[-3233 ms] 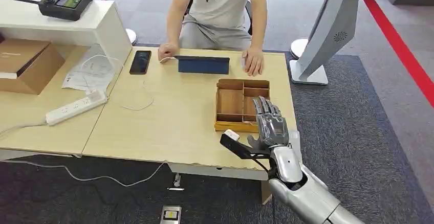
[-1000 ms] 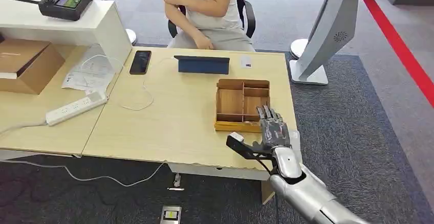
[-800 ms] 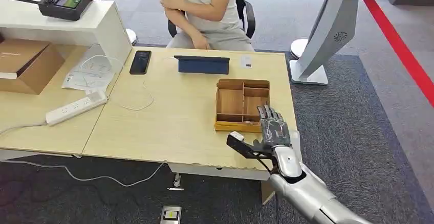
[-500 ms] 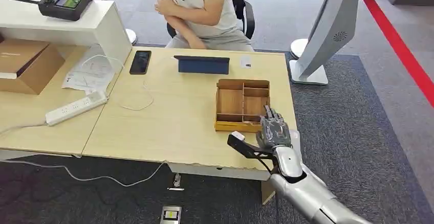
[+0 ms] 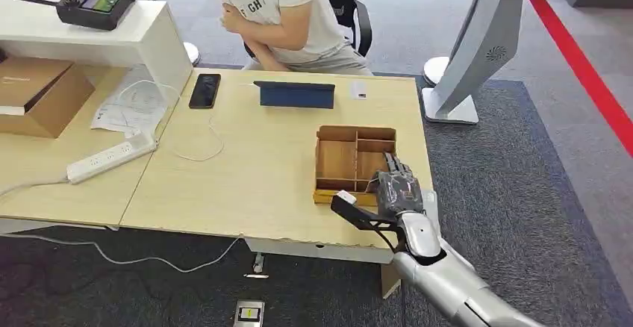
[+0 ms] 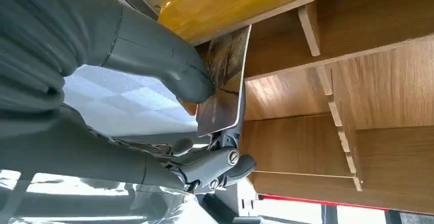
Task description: Pass the card to the sensor for recognition and then transmit it.
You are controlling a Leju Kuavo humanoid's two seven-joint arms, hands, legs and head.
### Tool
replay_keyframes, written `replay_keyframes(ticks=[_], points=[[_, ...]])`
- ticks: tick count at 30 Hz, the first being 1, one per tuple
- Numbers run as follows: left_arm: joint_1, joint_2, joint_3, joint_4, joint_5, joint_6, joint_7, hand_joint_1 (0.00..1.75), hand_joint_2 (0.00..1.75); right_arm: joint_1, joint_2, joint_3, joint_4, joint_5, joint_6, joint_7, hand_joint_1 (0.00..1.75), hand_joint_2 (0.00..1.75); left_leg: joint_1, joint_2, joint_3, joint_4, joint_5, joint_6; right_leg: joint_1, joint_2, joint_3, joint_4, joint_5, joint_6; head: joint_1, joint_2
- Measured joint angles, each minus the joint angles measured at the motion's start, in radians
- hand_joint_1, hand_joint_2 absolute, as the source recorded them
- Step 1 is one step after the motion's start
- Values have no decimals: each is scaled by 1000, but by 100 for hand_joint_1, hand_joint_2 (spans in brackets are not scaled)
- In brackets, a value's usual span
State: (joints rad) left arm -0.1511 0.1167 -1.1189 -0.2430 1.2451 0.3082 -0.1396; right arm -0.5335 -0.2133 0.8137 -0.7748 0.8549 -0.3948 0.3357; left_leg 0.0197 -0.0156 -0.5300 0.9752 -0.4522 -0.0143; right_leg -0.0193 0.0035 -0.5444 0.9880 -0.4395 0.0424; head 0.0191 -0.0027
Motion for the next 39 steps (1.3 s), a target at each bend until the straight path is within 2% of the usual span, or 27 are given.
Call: replay_keyframes(ticks=[30, 39], points=[[0, 0, 0, 0, 0, 6, 0, 0, 175, 1, 5, 4, 8, -32, -20, 5, 175, 175, 0, 0, 0, 0, 0, 0, 0, 0, 0, 0, 0, 0, 0, 0], [1, 0, 0, 0, 0, 7, 4, 0, 175, 2, -16, 5, -47, 29, -51, 28, 175, 175, 0, 0, 0, 0, 0, 0, 0, 0, 0, 0, 0, 0, 0, 0]])
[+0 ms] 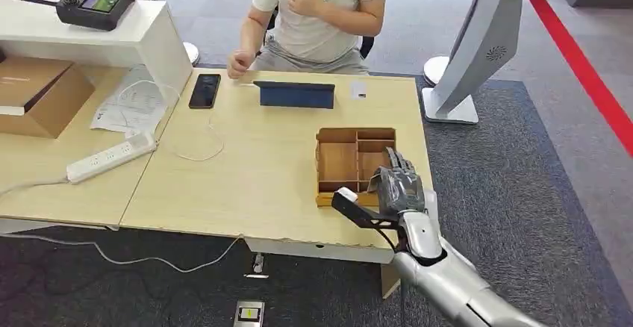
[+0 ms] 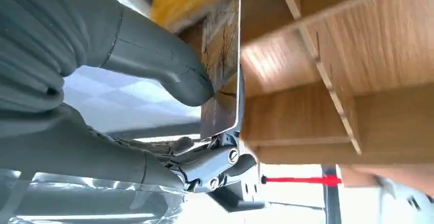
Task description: Pass the card to the sensor for recognition and then transmit it.
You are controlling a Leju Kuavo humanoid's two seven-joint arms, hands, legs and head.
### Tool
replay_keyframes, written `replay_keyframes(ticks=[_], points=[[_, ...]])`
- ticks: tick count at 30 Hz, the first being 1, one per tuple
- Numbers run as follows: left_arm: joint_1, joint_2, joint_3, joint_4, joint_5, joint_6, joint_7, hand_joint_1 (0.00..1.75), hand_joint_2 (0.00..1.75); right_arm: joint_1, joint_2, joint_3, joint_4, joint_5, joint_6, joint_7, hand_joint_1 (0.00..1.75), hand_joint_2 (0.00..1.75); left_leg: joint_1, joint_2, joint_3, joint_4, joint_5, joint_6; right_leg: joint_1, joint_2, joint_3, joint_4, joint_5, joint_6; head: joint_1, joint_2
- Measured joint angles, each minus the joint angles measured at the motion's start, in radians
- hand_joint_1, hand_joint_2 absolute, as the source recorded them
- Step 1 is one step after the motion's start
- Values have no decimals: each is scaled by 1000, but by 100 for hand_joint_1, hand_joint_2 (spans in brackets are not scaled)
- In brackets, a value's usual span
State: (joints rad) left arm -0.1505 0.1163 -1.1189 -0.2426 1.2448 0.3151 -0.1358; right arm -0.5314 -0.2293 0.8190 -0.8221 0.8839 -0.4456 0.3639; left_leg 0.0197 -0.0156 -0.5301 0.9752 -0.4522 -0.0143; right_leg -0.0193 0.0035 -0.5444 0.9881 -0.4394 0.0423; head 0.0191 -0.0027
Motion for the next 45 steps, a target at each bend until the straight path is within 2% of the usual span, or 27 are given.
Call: replay_keyframes(ticks=[11, 16, 32, 35, 39, 45], points=[[-1, -1, 0, 0, 0, 5, -2, 0, 175, -18, -38, -5, -136, 74, 1, 19, 175, 175, 0, 0, 0, 0, 0, 0, 0, 0, 0, 0, 0, 0, 0, 0], [-2, -10, 0, 0, 0, 40, -10, 0, 175, -17, -46, -8, -173, 85, -5, 19, 175, 175, 0, 0, 0, 0, 0, 0, 0, 0, 0, 0, 0, 0, 0, 0], [-14, -27, 0, 0, -19, 42, -3, 0, 175, -72, -38, -7, -220, 158, 6, -2, 175, 175, 0, 0, 0, 0, 0, 0, 0, 0, 0, 0, 0, 0, 0, 0], [-16, -30, 0, 0, -30, 39, -3, 0, 175, -103, -29, -2, -217, 198, 39, -15, 175, 175, 0, 0, -1, 0, 0, 0, 0, 0, -1, 1, 0, 0, 0, 0], [-30, -34, 0, 0, -43, 27, 13, 0, 175, -197, 5, 16, -180, 269, 110, -17, 175, 175, 0, 0, -1, 0, 1, -1, 0, 0, -1, 1, 1, 0, 0, 0], [-40, -45, 0, 0, -57, 28, 22, 0, 175, -351, 72, 54, -46, 316, 195, -11, 175, 175, 0, 0, -1, 0, 2, -1, 0, 0, -1, 2, 1, -1, 0, 0]])
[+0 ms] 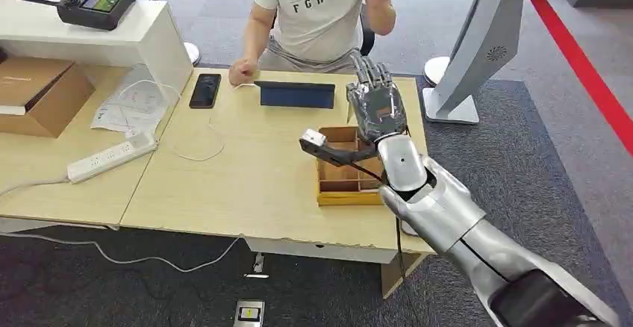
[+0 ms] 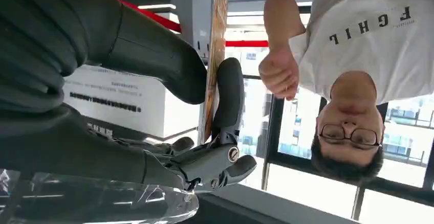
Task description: Pass the card to the sensor for recognition and then transmit it.
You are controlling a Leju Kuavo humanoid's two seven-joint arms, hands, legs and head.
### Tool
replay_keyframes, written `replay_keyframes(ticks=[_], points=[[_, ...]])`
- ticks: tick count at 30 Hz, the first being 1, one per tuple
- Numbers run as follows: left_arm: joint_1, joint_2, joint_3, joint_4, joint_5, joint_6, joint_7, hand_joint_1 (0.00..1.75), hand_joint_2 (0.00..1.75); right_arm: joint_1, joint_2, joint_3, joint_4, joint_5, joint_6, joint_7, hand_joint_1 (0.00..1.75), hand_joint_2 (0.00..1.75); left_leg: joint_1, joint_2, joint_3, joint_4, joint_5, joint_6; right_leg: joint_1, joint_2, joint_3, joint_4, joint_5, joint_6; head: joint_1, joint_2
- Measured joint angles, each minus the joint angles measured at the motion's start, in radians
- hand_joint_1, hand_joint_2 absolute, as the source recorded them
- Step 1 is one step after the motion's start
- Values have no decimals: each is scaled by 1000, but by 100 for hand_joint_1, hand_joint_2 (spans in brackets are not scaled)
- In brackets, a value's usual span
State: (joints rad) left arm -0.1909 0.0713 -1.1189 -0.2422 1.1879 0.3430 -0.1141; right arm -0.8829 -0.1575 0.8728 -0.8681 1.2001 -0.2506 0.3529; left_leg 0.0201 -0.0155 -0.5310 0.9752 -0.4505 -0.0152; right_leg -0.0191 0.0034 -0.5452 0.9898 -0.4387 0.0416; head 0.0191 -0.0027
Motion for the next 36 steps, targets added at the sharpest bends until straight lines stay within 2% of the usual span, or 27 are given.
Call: replay_keyframes(ticks=[7, 15, 33, 34, 35, 36], points=[[-1, -4, 0, 0, -6, -1, 2, 0, 175, -59, 48, 36, 117, 4, 8, 5, 175, 175, 0, 0, 0, 0, 0, 0, 0, 0, -1, 0, 0, 0, 0, 0], [0, 6, 0, 0, -13, -41, 13, 0, 175, -90, 87, 64, 208, 5, 36, 35, 175, 175, 0, 0, 0, 0, 0, 0, 0, 0, -1, 0, 0, 0, 0, 0], [15, 12, 0, 0, -13, -59, -6, 0, 175, -82, 101, 101, 286, 31, 82, 82, 175, 175, 0, 0, 0, 0, 0, 0, 0, 0, -1, 0, 0, 0, 0, 0], [15, 12, 0, 0, -13, -59, -8, 0, 175, -82, 99, 101, 286, 35, 78, 85, 134, 175, 0, 0, 0, 0, 0, 0, 0, 0, -1, 0, 0, 0, 0, 0], [16, 12, 0, 0, -11, -59, -8, 0, 175, -82, 96, 101, 286, 41, 74, 89, 0, 175, 0, 0, 0, 0, 0, 0, 0, 0, -1, 0, 0, 0, 0, 0], [17, 12, 0, 0, -10, -59, -10, 0, 175, -81, 94, 101, 286, 45, 69, 92, 0, 0, 0, 0, 0, 0, 0, 0, 0, 0, -1, 0, 0, 0, 0, 0]])
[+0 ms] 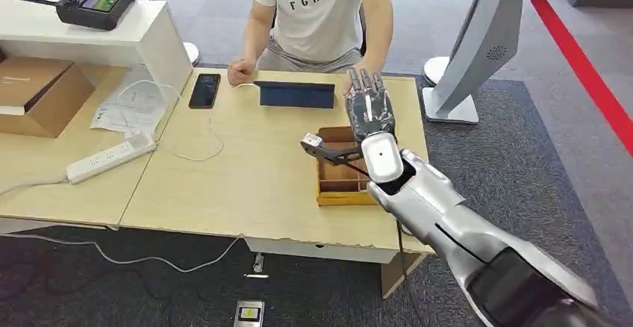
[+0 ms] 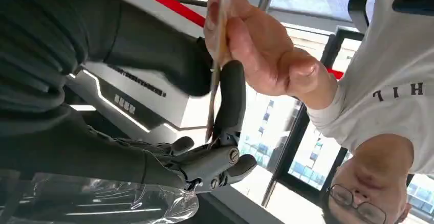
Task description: Pass the card to the sensor for recognition and then transmit it.
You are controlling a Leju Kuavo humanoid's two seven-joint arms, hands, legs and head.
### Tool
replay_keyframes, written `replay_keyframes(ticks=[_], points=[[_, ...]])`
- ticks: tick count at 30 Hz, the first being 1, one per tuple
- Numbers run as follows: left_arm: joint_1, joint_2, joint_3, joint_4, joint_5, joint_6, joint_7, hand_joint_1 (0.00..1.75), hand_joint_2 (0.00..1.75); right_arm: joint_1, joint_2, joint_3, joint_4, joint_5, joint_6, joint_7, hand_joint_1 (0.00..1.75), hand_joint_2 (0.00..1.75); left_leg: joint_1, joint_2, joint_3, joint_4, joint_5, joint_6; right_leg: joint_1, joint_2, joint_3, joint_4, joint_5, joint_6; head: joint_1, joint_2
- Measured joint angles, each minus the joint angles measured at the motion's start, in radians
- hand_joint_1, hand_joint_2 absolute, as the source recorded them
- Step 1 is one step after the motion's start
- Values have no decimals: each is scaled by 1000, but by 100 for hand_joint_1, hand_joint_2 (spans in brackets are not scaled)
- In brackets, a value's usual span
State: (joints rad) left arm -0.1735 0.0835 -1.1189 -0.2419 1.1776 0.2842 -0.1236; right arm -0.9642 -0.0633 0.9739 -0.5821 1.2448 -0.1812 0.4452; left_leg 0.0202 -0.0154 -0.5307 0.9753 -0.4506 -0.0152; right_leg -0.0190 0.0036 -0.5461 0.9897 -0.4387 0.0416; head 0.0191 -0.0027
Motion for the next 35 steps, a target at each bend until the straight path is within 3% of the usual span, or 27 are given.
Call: replay_keyframes(ticks=[25, 28, 35], points=[[16, 3, 0, 0, 12, 16, -2, 0, 175, 13, -47, -8, 29, 66, -5, 13, 0, 0, 0, 0, 0, 0, 0, 0, 0, 0, 0, 0, 0, 0, 0, 0], [20, 3, 0, 0, 22, 5, -8, 0, 175, 4, -90, -31, 11, 38, -6, 29, 0, 0, 0, 0, -1, 0, 0, 0, 0, -1, 0, -1, 0, 0, 0, 0], [42, 3, 0, 2, 35, 0, -8, 0, 175, 39, -298, -155, -60, -125, -7, 67, 0, 0, -1, -1, 1, 1, -1, 2, -1, -1, 1, -4, 0, 2, 0, 0]])
